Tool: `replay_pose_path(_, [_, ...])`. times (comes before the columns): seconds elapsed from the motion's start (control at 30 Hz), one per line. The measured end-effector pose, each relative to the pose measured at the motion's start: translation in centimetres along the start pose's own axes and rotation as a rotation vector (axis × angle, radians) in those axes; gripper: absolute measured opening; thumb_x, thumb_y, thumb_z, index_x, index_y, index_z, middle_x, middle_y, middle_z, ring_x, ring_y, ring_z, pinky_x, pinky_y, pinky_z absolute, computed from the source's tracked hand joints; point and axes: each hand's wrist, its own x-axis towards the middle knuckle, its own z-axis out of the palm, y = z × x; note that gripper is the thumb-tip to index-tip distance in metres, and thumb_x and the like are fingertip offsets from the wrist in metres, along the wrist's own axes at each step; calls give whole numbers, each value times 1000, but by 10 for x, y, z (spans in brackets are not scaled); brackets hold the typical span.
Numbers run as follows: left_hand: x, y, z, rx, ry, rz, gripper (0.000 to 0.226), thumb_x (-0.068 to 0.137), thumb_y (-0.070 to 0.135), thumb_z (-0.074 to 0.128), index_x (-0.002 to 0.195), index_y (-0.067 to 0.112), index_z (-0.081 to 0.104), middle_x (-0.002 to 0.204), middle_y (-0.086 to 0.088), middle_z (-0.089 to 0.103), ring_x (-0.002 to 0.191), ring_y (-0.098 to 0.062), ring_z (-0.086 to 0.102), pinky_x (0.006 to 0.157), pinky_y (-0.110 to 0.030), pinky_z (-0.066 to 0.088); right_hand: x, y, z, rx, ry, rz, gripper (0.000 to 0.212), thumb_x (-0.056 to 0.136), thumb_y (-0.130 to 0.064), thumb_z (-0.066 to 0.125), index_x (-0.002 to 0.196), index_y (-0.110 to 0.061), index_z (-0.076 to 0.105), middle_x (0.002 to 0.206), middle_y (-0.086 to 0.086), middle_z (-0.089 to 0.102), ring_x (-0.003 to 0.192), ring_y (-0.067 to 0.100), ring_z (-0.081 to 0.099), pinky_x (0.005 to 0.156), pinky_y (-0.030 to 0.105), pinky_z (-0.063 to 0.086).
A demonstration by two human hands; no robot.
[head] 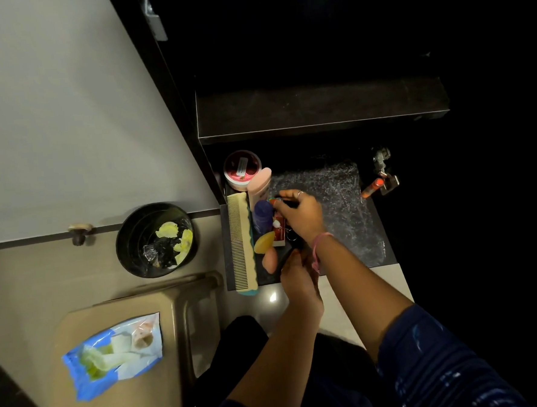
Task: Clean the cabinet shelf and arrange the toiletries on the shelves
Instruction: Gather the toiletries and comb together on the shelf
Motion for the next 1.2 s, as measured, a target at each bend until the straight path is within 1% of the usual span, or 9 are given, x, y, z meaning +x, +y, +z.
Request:
replay_pose_path(0.1, [2, 4, 4, -228, -38, -18, 33, 95, 15, 47, 125, 2, 55, 111, -13, 65, 99, -25, 63, 80, -34, 50, -2, 12, -9, 63, 96, 35, 21, 84, -17, 66, 104, -10, 68, 101, 9, 71, 96, 22, 67, 90, 41, 54])
replay_pose_path(0.2, [0, 8, 11, -257, -60, -56, 31, 98, 14, 41, 126, 5, 51, 108, -7, 59, 118, -26, 56, 89, -33, 46, -9, 31, -30, 204, 356, 129, 13, 86, -14, 62, 97, -19, 66, 92, 5, 68, 93, 27, 67, 90, 44, 54])
replay_pose_path(0.3, [-2, 11, 20, -197, -101, -13, 29, 100, 12, 34, 123, 7, 50, 100, -6, 59, 119, -25, 51, 82, -25, 45, -18, 40, -59, 262, 682, 212, 24, 86, -13, 64, 109, -9, 60, 91, 3, 60, 87, 17, 60, 88, 27, 50])
replay_pose_path(0.37, [1, 11, 30, -148, -96, 22, 30, 100, 9, 30, 125, 7, 48, 107, -8, 56, 112, -23, 50, 74, -21, 42, -19, 44, -78, 302, 785, 225, 36, 85, -15, 67, 118, -5, 55, 97, 5, 57, 75, 9, 56, 70, 3, 45])
replay_pose_path(0.5, [3, 13, 54, -136, -122, 48, 21, 97, 6, 42, 114, 9, 52, 114, -13, 54, 110, -24, 52, 75, -25, 45, -5, 44, -100, 258, 810, 236, 42, 84, -25, 69, 120, -8, 56, 106, 4, 59, 64, -6, 49, 55, -4, 34])
replay_pose_path(0.7, [13, 16, 90, -128, -118, 72, 14, 94, 7, 48, 101, 12, 59, 98, -5, 61, 92, -21, 60, 82, -32, 49, 21, 34, -92, 316, 823, 442, 61, 73, -41, 76, 120, -7, 56, 120, 11, 59, 109, 27, 59, 90, 34, 47])
replay_pose_path(0.97, [32, 8, 83, -138, -94, 133, 18, 86, 0, 49, 99, 5, 60, 82, -12, 59, 67, -21, 57, 61, -29, 48, 57, 28, -89, 517, 878, 574, 43, 77, -36, 73, 105, -5, 64, 117, 14, 59, 102, 27, 60, 79, 28, 44])
replay_pose_path(1.07, [30, 1, 76, -165, -78, 84, 28, 86, 3, 49, 111, -5, 59, 101, -24, 64, 84, -29, 63, 76, -37, 51, 59, 31, -85, 601, 901, 570, 34, 78, -34, 72, 101, -11, 65, 115, 11, 60, 97, 24, 61, 81, 30, 49])
replay_pose_path(1.2, [30, -2, 65, -182, -12, 78, 27, 89, 5, 47, 113, 7, 60, 86, -8, 64, 68, -19, 57, 62, -26, 44, 54, 32, -82, 508, 931, 531, 36, 82, -35, 67, 108, -10, 63, 112, 9, 59, 86, 18, 57, 74, 27, 44])
